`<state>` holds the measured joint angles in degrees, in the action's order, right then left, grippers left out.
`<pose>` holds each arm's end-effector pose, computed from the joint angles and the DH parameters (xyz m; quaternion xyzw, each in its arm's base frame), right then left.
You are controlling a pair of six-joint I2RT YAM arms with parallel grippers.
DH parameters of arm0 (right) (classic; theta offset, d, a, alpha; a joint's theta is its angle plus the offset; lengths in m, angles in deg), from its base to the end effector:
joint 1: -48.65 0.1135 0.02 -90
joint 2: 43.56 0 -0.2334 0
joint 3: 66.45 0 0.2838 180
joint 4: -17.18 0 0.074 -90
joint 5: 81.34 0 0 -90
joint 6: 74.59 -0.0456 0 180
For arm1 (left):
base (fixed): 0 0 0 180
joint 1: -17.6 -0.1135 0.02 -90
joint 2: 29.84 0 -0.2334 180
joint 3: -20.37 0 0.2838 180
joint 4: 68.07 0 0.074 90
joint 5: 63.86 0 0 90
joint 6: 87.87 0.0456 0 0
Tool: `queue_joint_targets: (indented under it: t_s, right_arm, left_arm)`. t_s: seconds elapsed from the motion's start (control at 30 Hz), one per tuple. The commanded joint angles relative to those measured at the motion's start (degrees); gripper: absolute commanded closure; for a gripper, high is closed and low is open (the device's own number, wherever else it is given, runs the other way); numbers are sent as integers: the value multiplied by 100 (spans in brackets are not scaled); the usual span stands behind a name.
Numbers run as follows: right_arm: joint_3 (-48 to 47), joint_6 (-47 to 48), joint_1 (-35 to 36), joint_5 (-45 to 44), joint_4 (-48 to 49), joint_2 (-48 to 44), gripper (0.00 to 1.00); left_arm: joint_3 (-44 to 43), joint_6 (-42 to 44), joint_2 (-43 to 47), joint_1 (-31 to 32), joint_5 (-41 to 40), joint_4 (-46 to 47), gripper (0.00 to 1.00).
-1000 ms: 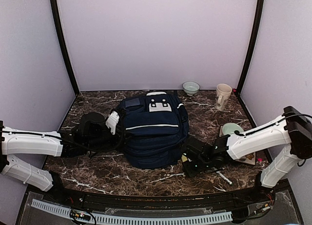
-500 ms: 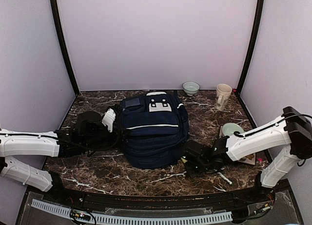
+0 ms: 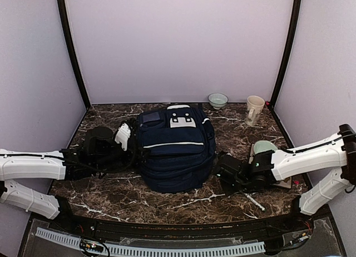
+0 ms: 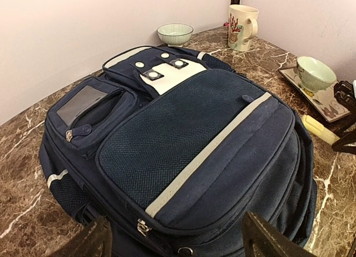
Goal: Pack the student bag
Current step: Pick up the pen from the center of the board, then pick up the upper front pocket of the student bag.
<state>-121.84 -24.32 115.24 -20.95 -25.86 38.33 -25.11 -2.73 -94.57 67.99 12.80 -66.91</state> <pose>0.1322 0.2487 0.1115 -0.1768 0.9360 -0.0134 0.3042 0.1999 -0.2250 0.1942 0.2482 0.7678 -0.1871 0.5603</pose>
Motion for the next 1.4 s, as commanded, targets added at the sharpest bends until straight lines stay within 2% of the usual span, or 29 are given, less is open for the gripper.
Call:
queue_joint_targets:
  t_s: [0.0,0.3,0.5,0.67,0.83,0.97,1.1,1.2,1.27,1.37]
  right_arm:
    - [58,22,-48,-464,-134,-318,100]
    - [265,166,-137,-445,222,-628,100]
    - [415,215,-143,-324,470,-684,100]
    - [520,316,-160,-245,656,-836,100]
    - [635,334,-172,-161,791,-925,100]
    - [743,316,-172,-85,885,-1085,100]
    - [882,363,-181,-14,1061,-1281,100]
    - [929,449,-181,60,1214,-1419,100]
    - [936,515,-190,117,1321,-1532,100]
    - [952,643,-208,261,1548,-1654,100]
  left_arm:
    - [-39,346,-126,-21,273,309,17]
    - [-548,1126,-760,100,1475,538,17]
    - [-1127,1656,-1374,272,1688,232,17]
    - [-1691,2124,-1955,576,1329,-283,19]
    - [-2124,2349,-2436,599,1186,-543,23]
    - [-2475,2605,-2868,597,677,-842,27]
    - [-2748,2819,-3263,590,-103,-980,37]
    - [-2850,2919,-3441,558,-460,-960,59]
    - [-2828,2909,-3425,525,-405,-868,80]
    - [-2719,2860,-3314,516,-195,-661,94]
